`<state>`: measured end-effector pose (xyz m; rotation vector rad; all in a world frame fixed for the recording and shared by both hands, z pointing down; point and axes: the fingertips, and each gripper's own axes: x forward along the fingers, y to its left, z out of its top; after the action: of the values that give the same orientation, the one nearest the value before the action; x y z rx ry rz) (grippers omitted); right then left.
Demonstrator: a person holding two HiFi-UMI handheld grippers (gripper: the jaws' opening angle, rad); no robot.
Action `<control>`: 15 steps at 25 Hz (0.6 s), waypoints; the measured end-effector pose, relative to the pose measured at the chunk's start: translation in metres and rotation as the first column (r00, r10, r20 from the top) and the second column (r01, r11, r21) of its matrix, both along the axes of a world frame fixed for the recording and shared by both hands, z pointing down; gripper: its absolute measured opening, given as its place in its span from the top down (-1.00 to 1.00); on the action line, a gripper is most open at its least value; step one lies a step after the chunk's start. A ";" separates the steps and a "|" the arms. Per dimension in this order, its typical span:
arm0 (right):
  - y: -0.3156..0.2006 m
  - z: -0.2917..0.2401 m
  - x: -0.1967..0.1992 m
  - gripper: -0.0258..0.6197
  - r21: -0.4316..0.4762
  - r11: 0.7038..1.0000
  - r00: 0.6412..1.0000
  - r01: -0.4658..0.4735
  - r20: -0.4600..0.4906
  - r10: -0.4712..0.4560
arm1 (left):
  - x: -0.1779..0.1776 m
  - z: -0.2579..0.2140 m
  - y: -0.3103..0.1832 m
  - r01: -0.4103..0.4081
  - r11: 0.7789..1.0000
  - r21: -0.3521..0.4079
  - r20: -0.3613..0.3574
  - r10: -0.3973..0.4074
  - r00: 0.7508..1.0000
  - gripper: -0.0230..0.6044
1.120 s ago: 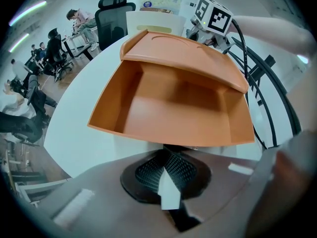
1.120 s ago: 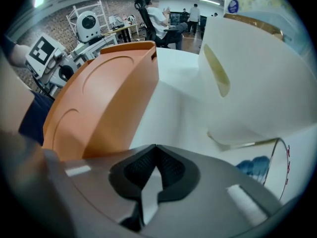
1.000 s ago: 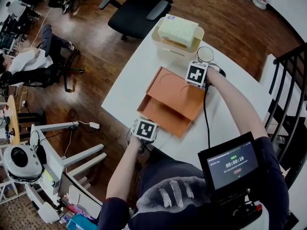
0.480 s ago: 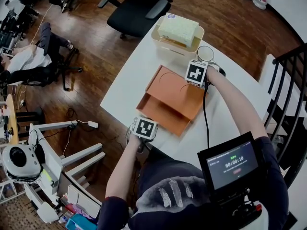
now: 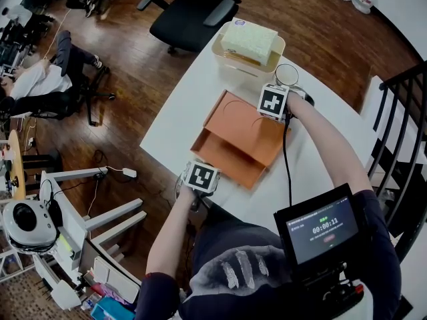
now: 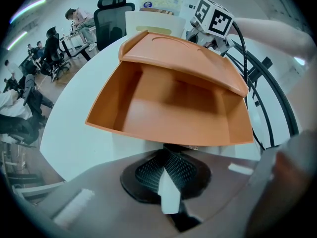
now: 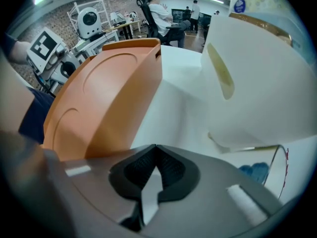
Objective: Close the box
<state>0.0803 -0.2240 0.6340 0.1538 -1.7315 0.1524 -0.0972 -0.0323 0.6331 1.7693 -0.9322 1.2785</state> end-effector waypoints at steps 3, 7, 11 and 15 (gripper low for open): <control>-0.001 -0.001 0.002 0.90 0.001 1.000 1.000 0.003 -0.013 -0.003 | 0.004 0.002 -0.002 0.005 1.000 0.002 -0.038 -0.005 0.999 0.88; -0.001 -0.003 0.001 0.90 0.000 1.000 1.000 0.019 -0.019 -0.019 | -0.001 -0.003 -0.002 0.006 1.000 -0.015 -0.018 -0.007 1.000 0.88; -0.001 -0.002 0.002 0.90 -0.003 1.000 0.999 0.025 -0.026 -0.025 | -0.001 -0.003 -0.004 -0.002 1.000 -0.016 -0.011 0.002 1.000 0.88; -0.002 -0.003 0.000 0.90 -0.003 0.999 0.999 0.047 -0.024 -0.047 | 0.006 -0.003 -0.009 0.015 0.999 -0.034 -0.034 -0.016 0.999 0.88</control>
<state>0.0800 -0.2261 0.6313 0.1126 -1.7098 0.1180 -0.0915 -0.0411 0.6299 1.7492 -0.8982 1.2427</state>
